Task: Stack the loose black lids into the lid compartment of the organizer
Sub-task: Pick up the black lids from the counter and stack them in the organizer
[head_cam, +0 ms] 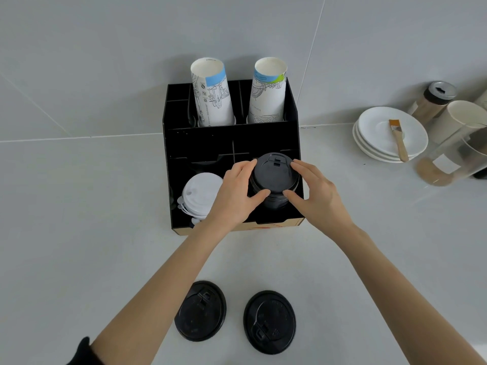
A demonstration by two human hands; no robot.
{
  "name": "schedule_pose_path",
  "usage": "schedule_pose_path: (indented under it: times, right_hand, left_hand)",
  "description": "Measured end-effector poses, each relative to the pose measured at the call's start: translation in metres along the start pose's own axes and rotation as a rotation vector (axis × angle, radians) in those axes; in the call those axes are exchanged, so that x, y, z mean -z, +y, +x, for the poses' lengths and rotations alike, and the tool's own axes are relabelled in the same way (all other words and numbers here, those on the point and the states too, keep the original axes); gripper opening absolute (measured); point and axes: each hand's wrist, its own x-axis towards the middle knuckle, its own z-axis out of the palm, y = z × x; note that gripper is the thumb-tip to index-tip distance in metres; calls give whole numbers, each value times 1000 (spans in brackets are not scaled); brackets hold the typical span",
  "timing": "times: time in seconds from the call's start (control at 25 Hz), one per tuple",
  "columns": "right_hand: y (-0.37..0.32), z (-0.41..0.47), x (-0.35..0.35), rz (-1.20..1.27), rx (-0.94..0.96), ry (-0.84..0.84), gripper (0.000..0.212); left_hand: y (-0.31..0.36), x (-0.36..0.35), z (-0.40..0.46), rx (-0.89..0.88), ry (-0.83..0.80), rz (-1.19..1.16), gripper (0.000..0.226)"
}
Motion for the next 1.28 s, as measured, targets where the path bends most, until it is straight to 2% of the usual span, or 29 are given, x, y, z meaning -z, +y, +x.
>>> schedule_pose_path:
  times: [0.88,1.28]
  right_hand:
    - [5,2,-5,-73,-14,-5,54]
    - [0,-35,-3,-43,-4,20,53]
  left_hand:
    - [-3,-5,5,-8,-35,39,63]
    - [-5,5,-38,-34,0,6,58]
